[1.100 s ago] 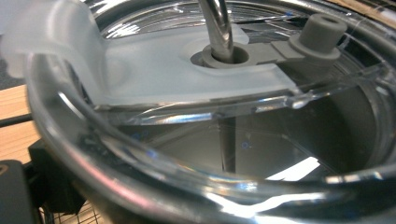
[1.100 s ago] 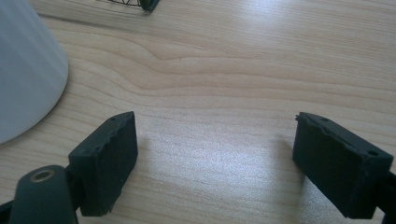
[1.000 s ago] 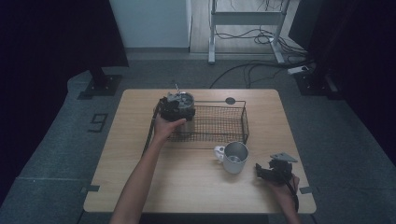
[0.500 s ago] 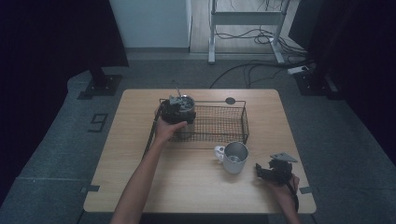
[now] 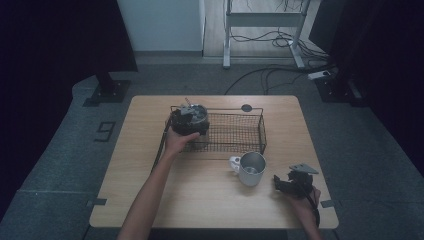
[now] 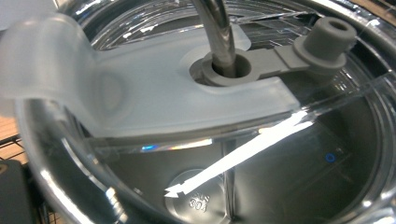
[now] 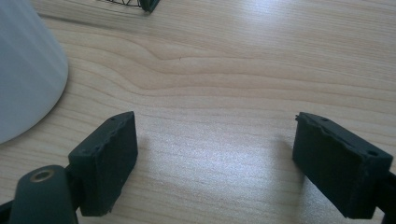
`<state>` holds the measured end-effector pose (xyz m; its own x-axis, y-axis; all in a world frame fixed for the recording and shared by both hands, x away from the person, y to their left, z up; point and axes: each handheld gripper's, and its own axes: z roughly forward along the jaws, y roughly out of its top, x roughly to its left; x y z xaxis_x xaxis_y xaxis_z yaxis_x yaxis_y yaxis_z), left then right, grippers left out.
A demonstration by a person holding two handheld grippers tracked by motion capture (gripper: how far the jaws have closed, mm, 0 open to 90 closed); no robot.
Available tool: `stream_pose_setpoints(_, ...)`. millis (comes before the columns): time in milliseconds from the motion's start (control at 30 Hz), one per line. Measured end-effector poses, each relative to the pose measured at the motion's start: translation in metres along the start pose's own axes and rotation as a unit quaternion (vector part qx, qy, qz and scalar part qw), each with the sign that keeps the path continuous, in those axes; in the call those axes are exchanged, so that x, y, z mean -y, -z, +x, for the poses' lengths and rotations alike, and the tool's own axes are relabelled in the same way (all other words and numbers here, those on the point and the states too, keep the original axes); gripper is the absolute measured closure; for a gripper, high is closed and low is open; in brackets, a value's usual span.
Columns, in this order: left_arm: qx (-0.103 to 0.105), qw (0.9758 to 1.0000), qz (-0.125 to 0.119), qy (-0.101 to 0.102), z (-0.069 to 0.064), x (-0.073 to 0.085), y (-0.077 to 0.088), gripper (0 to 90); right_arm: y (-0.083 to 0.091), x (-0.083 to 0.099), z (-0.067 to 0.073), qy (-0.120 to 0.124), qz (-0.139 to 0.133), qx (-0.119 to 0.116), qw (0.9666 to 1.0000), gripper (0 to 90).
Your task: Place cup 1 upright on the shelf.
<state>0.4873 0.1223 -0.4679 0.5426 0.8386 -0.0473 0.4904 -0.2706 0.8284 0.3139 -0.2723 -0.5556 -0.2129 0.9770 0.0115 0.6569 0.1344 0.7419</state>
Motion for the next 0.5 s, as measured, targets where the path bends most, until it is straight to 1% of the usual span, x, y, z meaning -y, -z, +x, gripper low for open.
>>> stream_pose_setpoints(167,0.000,1.0000,-0.003,0.005,0.0002,0.0008,0.0001,3.1,0.0000,0.0000,0.0000,0.000,0.000,0.000,1.0000,14.0)
stream_pose_setpoints(233,-0.004,0.9999,-0.010,0.010,-0.0005,0.0019,0.0012,2.6,0.0000,0.0000,0.0000,0.000,0.000,0.000,1.0000,14.0)
stream_pose_setpoints(433,0.013,0.9995,-0.021,0.019,0.0018,0.0031,0.0070,1.1,0.0002,0.0000,0.0001,0.001,0.000,0.001,1.0000,14.3)
stream_pose_setpoints(467,0.014,0.9995,-0.023,0.019,0.0025,0.0036,0.0082,1.2,0.0002,0.0000,0.0001,0.001,0.000,0.000,1.0000,14.3)
stream_pose_setpoints(500,0.010,0.9995,-0.025,0.015,0.0025,0.0044,0.0096,1.6,0.0002,0.0000,0.0000,0.001,0.000,0.000,1.0000,14.3)
